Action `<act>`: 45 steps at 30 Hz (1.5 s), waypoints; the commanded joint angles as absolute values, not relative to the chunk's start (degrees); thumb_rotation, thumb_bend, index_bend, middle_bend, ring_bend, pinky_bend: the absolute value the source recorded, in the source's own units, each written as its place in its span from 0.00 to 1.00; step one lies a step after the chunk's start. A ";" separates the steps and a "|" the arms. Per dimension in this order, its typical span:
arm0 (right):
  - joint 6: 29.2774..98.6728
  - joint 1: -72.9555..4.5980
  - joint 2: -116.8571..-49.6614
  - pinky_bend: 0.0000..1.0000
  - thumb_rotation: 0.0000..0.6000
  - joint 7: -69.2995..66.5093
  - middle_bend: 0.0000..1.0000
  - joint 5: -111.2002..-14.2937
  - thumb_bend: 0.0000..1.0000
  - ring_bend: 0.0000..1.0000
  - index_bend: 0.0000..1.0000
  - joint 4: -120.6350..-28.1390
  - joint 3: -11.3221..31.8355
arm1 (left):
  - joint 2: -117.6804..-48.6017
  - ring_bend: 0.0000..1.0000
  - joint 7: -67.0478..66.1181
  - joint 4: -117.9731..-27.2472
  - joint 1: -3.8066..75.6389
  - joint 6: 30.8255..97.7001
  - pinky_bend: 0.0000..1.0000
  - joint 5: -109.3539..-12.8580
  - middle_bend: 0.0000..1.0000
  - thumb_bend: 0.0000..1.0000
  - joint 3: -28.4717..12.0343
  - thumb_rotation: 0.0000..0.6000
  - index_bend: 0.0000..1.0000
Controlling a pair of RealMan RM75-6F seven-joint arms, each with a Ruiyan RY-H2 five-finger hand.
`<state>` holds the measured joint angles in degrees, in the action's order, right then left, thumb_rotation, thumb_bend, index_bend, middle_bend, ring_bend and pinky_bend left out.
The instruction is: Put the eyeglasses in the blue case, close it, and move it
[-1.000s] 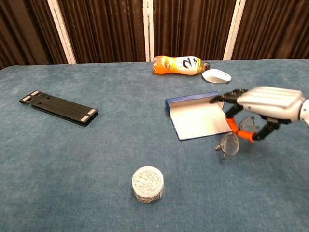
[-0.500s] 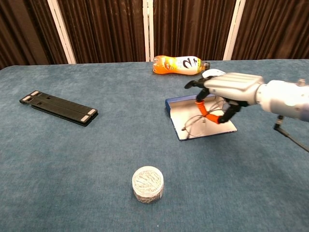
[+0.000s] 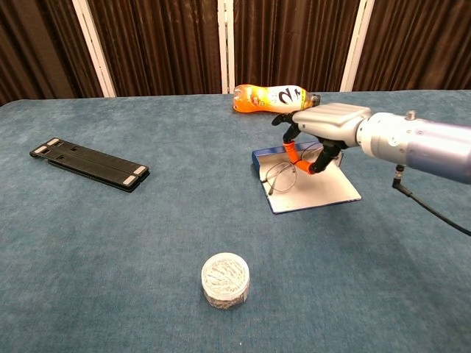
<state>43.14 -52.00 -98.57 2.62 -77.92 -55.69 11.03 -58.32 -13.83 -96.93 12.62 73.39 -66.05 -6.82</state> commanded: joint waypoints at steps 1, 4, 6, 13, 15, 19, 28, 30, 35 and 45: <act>41.85 -53.08 -100.48 0.00 1.00 2.47 0.05 -76.30 0.46 0.00 0.65 -53.63 11.99 | -58.24 0.00 -13.58 -96.75 12.73 73.09 0.00 -65.75 0.00 0.00 -6.91 1.00 0.00; 41.59 -53.78 -101.52 0.00 1.00 3.07 0.05 -76.25 0.46 0.00 0.65 -51.90 11.89 | -58.18 0.00 -13.33 -96.56 12.79 72.82 0.00 -65.54 0.00 0.00 -6.91 1.00 0.00; 41.32 -54.22 -102.03 0.00 1.00 3.56 0.05 -76.27 0.46 0.00 0.65 -50.74 11.75 | -58.15 0.00 -13.22 -96.43 12.82 72.74 0.00 -65.38 0.00 0.00 -6.94 1.00 0.00; 40.14 -55.23 -103.52 0.00 1.00 4.46 0.05 -74.81 0.46 0.00 0.66 -46.91 12.24 | -58.25 0.00 -13.06 -96.04 13.03 72.29 0.00 -65.01 0.00 0.00 -6.92 1.00 0.00; 39.88 -55.41 -103.77 0.00 1.00 4.66 0.05 -74.43 0.46 0.00 0.66 -46.04 12.39 | -58.27 0.00 -13.02 -95.99 13.07 72.22 0.00 -64.87 0.00 0.00 -6.95 1.00 0.00; 39.54 -55.63 -104.22 0.00 1.00 5.02 0.04 -73.94 0.46 0.00 0.66 -44.61 12.45 | -58.29 0.00 -13.02 -95.91 13.12 72.18 0.00 -64.74 0.00 0.00 -6.97 1.00 0.00; 40.17 -55.85 -105.50 0.00 1.00 5.66 0.03 -72.94 0.44 0.00 0.57 -42.69 13.06 | -58.48 0.00 -13.34 -95.84 13.23 72.15 0.00 -64.56 0.00 0.00 -6.88 1.00 0.00; 40.33 -55.89 -105.72 0.00 1.00 5.70 0.02 -72.67 0.39 0.00 0.46 -42.64 13.30 | -58.50 0.00 -13.39 -95.84 13.25 72.15 0.00 -64.54 0.00 0.00 -6.87 1.00 0.00; 42.76 -55.36 -106.16 0.00 1.00 6.16 0.00 -72.53 0.21 0.00 0.30 -42.69 13.73 | -58.47 0.00 -13.34 -95.75 13.32 71.92 0.00 -64.35 0.00 0.00 -6.83 1.00 0.00; 48.87 -53.04 -104.28 0.00 1.00 5.77 0.00 -74.35 0.18 0.00 0.20 -46.49 13.23 | -58.26 0.00 -13.48 -96.41 13.26 72.18 0.00 -65.04 0.00 0.00 -6.49 1.00 0.00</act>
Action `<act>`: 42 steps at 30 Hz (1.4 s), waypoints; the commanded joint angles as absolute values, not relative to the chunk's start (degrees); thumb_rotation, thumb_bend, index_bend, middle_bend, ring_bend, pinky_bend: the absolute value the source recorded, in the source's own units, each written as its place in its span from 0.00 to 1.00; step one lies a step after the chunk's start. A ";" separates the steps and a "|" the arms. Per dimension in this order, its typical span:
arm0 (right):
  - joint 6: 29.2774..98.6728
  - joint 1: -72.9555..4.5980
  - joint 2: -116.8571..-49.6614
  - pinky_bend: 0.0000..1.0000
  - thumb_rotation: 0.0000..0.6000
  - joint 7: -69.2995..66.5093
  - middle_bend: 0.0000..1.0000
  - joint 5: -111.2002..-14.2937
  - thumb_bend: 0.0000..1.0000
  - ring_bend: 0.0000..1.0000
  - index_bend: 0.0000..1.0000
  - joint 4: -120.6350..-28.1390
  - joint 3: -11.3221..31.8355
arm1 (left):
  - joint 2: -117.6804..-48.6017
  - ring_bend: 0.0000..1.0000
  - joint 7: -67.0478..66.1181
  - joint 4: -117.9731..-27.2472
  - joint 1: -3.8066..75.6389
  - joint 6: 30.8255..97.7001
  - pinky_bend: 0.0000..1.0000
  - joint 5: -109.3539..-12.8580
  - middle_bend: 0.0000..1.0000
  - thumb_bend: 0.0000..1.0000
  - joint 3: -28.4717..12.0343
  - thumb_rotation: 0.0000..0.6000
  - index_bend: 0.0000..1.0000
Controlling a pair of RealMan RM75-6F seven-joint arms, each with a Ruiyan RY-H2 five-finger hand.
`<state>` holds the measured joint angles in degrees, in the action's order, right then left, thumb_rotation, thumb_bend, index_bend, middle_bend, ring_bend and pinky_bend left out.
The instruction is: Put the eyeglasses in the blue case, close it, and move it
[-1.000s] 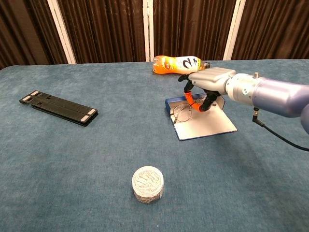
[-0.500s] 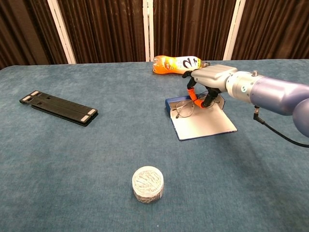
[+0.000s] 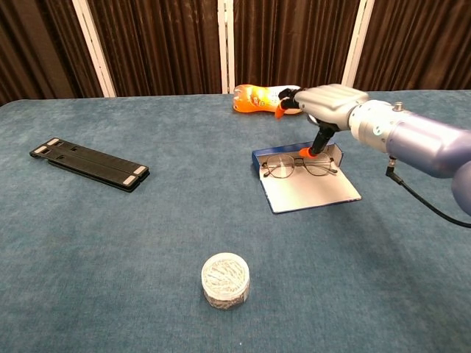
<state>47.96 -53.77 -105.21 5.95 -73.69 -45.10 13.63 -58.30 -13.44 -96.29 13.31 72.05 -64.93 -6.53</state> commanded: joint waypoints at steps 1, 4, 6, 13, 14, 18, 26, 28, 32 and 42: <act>49.21 -52.72 -103.80 0.00 1.00 5.88 0.00 -74.61 0.17 0.00 0.19 -47.19 12.94 | -58.24 0.00 -13.52 -96.50 13.22 72.28 0.00 -65.13 0.00 0.00 -6.45 1.00 0.00; 49.44 -52.03 -102.93 0.00 1.00 6.24 0.00 -74.98 0.14 0.00 0.16 -48.53 12.21 | -58.25 0.00 -13.63 -96.54 13.23 72.30 0.00 -65.16 0.00 0.00 -6.39 1.00 0.00; 49.04 -51.79 -102.78 0.00 1.00 6.48 0.00 -74.92 0.11 0.00 0.14 -48.84 11.85 | -58.30 0.00 -13.67 -96.47 13.27 72.25 0.00 -65.09 0.00 0.00 -6.39 1.00 0.00; 47.37 -52.10 -104.40 0.00 1.00 6.91 0.00 -74.71 0.09 0.00 0.14 -46.42 11.24 | -58.58 0.00 -13.88 -95.91 13.53 71.85 0.00 -64.32 0.00 0.00 -6.57 1.00 0.00; 47.14 -52.19 -104.69 0.00 1.00 6.87 0.00 -74.65 0.09 0.00 0.14 -45.89 11.24 | -58.61 0.00 -13.89 -95.87 13.55 71.79 0.00 -64.22 0.00 0.00 -6.59 1.00 0.00; 45.99 -52.80 -106.47 0.00 1.00 6.01 0.00 -74.16 0.09 0.00 0.14 -42.51 11.62 | -58.73 0.00 -13.91 -95.69 13.67 71.64 0.00 -63.91 0.00 0.00 -6.69 1.00 0.00; 43.40 -54.53 -110.17 0.00 1.00 4.62 0.00 -72.94 0.09 0.00 0.14 -34.34 12.85 | -59.03 0.00 -14.30 -95.28 13.94 71.13 0.00 -62.98 0.00 0.00 -6.80 1.00 0.00; 43.00 -55.02 -111.15 0.00 1.00 4.04 0.00 -72.65 0.09 0.00 0.14 -32.32 13.30 | -59.09 0.00 -14.35 -95.11 13.98 71.04 0.00 -62.67 0.00 0.00 -6.88 1.00 0.00; 42.26 -56.08 -112.78 0.00 1.00 2.63 0.00 -72.27 0.09 0.00 0.14 -28.74 14.13 | -59.35 0.00 -14.68 -94.64 14.20 70.60 0.00 -61.91 0.00 0.00 -6.95 1.00 0.00; 47.09 -55.29 -111.99 0.00 1.00 -0.61 0.00 -75.44 0.09 0.00 0.14 -29.31 12.74 | -59.69 0.00 -15.27 -94.38 14.52 70.18 0.00 -61.43 0.00 0.00 -6.82 1.00 0.00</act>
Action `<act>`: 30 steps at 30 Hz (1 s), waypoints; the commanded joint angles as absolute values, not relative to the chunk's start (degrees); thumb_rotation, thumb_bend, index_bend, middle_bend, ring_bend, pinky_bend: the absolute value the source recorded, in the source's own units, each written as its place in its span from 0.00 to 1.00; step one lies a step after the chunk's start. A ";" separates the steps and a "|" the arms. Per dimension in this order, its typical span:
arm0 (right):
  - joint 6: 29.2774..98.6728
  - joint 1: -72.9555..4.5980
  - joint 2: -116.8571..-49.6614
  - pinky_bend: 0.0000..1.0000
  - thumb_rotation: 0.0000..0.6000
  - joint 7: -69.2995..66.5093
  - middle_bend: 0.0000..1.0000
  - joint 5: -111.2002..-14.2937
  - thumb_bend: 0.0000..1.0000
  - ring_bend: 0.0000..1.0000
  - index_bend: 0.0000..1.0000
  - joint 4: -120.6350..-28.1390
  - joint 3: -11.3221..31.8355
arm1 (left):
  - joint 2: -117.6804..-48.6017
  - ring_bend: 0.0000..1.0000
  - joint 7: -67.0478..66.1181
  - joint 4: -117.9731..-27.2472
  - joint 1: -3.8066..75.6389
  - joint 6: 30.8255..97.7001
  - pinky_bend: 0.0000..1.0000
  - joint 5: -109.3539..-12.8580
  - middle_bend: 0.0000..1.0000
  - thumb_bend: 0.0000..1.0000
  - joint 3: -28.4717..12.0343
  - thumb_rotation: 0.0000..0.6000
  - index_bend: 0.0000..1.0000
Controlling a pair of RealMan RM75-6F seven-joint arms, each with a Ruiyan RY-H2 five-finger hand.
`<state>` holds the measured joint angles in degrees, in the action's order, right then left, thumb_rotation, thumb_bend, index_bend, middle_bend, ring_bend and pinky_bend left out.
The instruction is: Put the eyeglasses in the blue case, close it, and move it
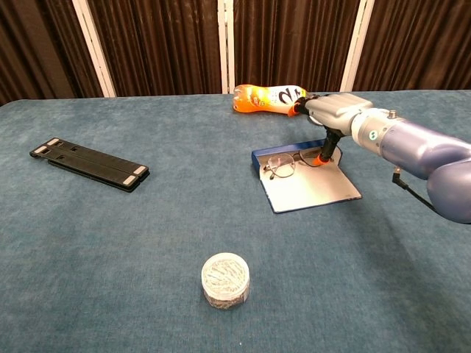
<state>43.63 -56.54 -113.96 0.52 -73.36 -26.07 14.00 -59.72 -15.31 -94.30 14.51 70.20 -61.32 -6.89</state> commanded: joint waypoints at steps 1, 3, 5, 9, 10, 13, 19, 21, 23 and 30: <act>48.22 -54.62 -110.72 0.00 1.00 -0.64 0.00 -76.12 0.09 0.00 0.14 -31.41 12.24 | -59.65 0.00 -15.22 -94.44 14.50 70.24 0.00 -61.57 0.00 0.00 -6.78 1.00 0.00; 50.05 -53.31 -108.19 0.00 1.00 -0.24 0.00 -77.19 0.09 0.00 0.14 -35.68 11.35 | -59.54 0.00 -15.04 -94.64 14.44 70.38 0.00 -61.93 0.00 0.00 -6.70 1.00 0.00; 51.69 -51.49 -104.51 0.00 1.00 0.93 0.00 -78.11 0.09 0.00 0.14 -41.89 10.26 | -59.35 0.00 -14.76 -94.97 14.29 70.68 0.00 -62.51 0.00 0.00 -6.56 1.00 0.00; 53.85 -48.37 -98.27 0.00 1.00 3.93 0.00 -78.90 0.09 0.00 0.17 -52.52 8.55 | -59.06 0.00 -14.26 -95.49 14.00 71.30 0.00 -63.63 0.00 0.00 -6.31 1.00 0.00; 54.07 -47.88 -97.36 0.00 1.00 4.45 0.00 -78.97 0.09 0.00 0.18 -54.08 8.23 | -59.01 0.00 -14.19 -95.59 13.95 71.40 0.00 -63.85 0.00 0.00 -6.25 1.00 0.00; 55.37 -45.17 -92.99 0.00 1.00 6.85 0.00 -79.79 0.09 0.00 0.19 -61.34 5.95 | -58.84 0.00 -13.95 -96.16 13.74 72.01 0.00 -65.09 0.00 0.00 -5.97 1.00 0.00; 56.62 -42.58 -90.32 0.00 1.00 9.61 0.00 -80.90 0.09 0.00 0.20 -66.74 3.53 | -58.71 0.00 -13.95 -96.90 13.42 72.90 0.00 -66.52 0.00 0.00 -5.60 1.00 0.00; 56.80 -42.25 -90.33 0.00 1.00 10.23 0.00 -81.25 0.09 0.00 0.20 -67.06 3.16 | -58.73 0.00 -14.10 -96.95 13.41 72.99 0.00 -66.76 0.00 0.00 -5.51 1.00 0.00; 56.83 -42.01 -90.60 0.00 1.00 10.61 0.00 -81.50 0.09 0.00 0.21 -66.95 2.94 | -58.79 0.00 -14.24 -97.01 13.37 73.10 0.00 -66.86 0.00 0.00 -5.46 1.00 0.00; 55.59 -42.33 -92.70 0.00 1.00 11.13 0.00 -81.34 0.09 0.00 0.21 -64.56 3.36 | -59.02 0.00 -14.78 -97.01 13.43 73.04 0.00 -66.81 0.00 0.00 -5.39 1.00 0.00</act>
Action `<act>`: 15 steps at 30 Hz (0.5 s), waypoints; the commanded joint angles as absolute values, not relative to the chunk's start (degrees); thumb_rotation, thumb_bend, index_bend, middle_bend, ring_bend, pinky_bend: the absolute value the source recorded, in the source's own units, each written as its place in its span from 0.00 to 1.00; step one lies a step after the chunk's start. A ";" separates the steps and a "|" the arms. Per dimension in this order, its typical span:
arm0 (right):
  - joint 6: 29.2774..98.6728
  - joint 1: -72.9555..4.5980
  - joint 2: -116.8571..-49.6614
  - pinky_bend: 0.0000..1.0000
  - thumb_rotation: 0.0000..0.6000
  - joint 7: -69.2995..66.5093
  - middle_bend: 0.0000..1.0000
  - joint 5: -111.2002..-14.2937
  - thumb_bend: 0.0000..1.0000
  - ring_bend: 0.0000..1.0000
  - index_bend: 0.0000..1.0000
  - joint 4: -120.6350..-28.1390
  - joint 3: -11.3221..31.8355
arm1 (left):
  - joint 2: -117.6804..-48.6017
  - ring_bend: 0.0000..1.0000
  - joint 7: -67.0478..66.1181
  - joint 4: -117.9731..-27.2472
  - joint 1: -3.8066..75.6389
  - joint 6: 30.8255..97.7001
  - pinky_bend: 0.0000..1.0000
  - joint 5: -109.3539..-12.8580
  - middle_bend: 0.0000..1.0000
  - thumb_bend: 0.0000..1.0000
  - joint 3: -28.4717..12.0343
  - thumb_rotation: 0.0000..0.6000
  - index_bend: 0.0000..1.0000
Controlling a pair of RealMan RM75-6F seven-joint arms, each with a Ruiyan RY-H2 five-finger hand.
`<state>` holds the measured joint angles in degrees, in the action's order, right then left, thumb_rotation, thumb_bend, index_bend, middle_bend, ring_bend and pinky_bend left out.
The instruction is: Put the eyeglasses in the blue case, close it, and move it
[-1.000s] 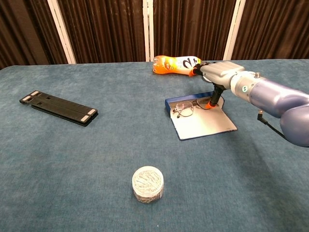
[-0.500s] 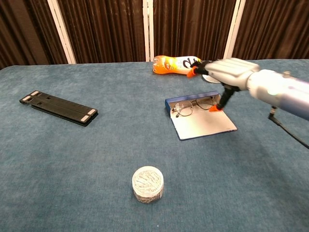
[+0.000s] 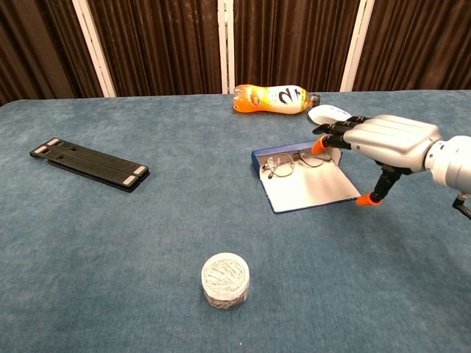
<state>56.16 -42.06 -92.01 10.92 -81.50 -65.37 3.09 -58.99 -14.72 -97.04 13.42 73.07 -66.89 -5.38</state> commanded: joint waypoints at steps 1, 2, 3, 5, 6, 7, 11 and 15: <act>55.25 -42.50 -93.11 0.00 1.00 11.21 0.00 -81.20 0.09 0.00 0.21 -64.09 3.53 | -59.04 0.00 -14.81 -96.99 13.44 73.03 0.00 -66.73 0.00 0.00 -5.41 1.00 0.00; 54.94 -42.66 -93.52 0.00 1.00 11.29 0.00 -81.05 0.09 0.00 0.21 -63.64 3.70 | -59.05 0.00 -14.84 -96.99 13.44 73.04 0.00 -66.68 0.00 0.00 -5.44 1.00 0.00; 54.68 -42.80 -93.93 0.00 1.00 11.36 0.00 -80.92 0.09 0.00 0.21 -63.19 3.86 | -59.05 0.00 -14.85 -96.98 13.42 73.08 0.00 -66.63 0.00 0.00 -5.47 1.00 0.00; 54.13 -43.03 -94.69 0.00 1.00 11.43 0.00 -80.68 0.09 0.00 0.22 -62.27 4.05 | -59.05 0.00 -14.82 -96.92 13.40 73.10 0.00 -66.51 0.00 0.00 -5.52 1.00 0.00; 53.95 -43.08 -94.98 0.00 1.00 11.38 0.01 -80.66 0.09 0.00 0.22 -61.88 4.08 | -59.06 0.00 -14.78 -96.87 13.41 73.07 0.00 -66.45 0.00 0.00 -5.55 1.00 0.00; 53.88 -43.11 -95.15 0.00 1.00 11.33 0.01 -80.69 0.09 0.00 0.22 -61.64 4.09 | -59.07 0.00 -14.77 -96.83 13.41 73.04 0.00 -66.39 0.00 0.00 -5.56 1.00 0.00; 53.53 -43.29 -96.06 0.00 1.00 10.97 0.01 -80.96 0.09 0.00 0.22 -59.90 4.15 | -59.28 0.00 -15.03 -96.50 13.62 72.58 0.00 -65.97 0.00 0.00 -5.61 1.00 0.00; 53.09 -43.59 -96.90 0.00 1.00 10.54 0.01 -80.75 0.09 0.00 0.22 -58.58 4.66 | -59.45 0.00 -15.34 -96.38 13.71 72.44 0.00 -65.70 0.00 0.00 -5.62 1.00 0.00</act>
